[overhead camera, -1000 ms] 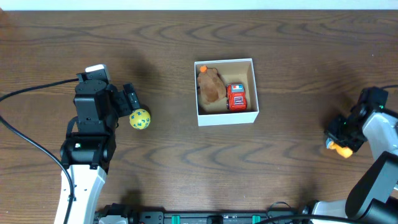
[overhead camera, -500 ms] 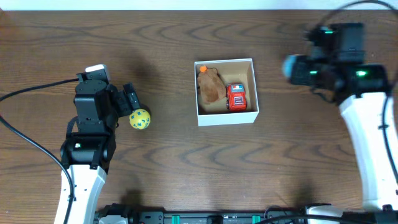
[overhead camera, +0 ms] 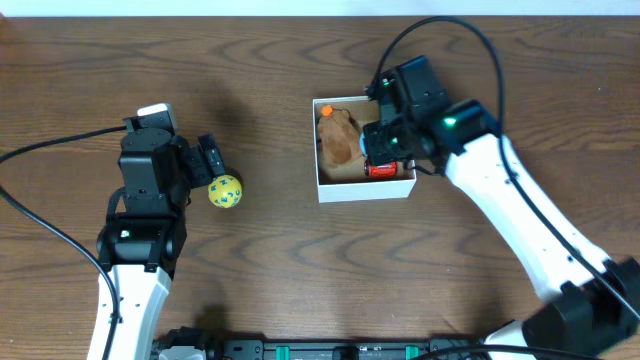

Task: Pack container
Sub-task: 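Carry the rubber duck into the box and release it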

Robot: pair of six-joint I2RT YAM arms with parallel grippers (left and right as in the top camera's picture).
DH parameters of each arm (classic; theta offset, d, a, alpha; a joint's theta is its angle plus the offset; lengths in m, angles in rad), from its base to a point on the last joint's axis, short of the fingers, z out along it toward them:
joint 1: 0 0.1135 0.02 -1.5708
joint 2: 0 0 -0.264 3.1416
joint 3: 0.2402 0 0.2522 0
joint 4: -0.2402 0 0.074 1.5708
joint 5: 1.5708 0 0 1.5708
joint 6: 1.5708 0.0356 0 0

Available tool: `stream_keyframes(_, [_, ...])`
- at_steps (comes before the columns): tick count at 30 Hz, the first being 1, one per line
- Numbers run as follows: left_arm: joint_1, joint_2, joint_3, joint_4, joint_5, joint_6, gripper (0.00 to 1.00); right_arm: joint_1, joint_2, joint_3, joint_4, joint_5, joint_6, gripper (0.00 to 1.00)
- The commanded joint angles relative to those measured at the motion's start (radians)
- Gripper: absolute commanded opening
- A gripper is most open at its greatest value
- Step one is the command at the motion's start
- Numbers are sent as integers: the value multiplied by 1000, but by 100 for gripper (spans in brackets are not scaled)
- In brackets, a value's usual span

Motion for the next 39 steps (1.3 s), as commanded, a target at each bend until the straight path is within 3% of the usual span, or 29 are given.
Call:
stream_keyframes(1, [2,-4,23,-3,-12,-13,98,23,67,3,3,15,28,1])
stream_keyframes(6, [2,-4,23,-3,-12,-13,98,36,150,3,2,-15,35,1])
stream_keyframes(8, [2,-4,23,-2,-12,-13,98,39,171,3,1,-29,35,7])
stream_keyframes(9, [2,-4,23,-2,-12,-13,98,39,174,3,0,-28,35,16])
stream_keyframes(11, [2,-4,23,-2,-12,-13,98,39,177,3,6,-27,35,48])
stream_keyframes(12, [2,-4,23,-2,-12,-13,98,39,177,3,11,-27,34,59])
stream_keyframes(13, [2,-4,23,-2,-12,-13,98,36,177,4,18,-27,34,68])
stream_keyframes(14, [2,-4,23,-2,-12,-13,98,32,177,4,24,-27,34,72])
stream_keyframes(22, [2,-5,23,-2,-12,-13,98,-59,148,175,-50,12,-11,72])
stream_keyframes(29, [2,-4,23,-2,-12,-13,98,-300,78,365,-165,81,-10,81])
stream_keyframes(32, [2,-4,23,-2,-12,-13,98,-417,69,365,-227,80,-11,84])
stream_keyframes(36, [2,-4,23,-2,-12,-13,98,-562,76,309,-287,81,-11,99])
stream_keyframes(39, [2,-4,23,-3,19,-13,98,-643,76,212,-263,81,-11,99])
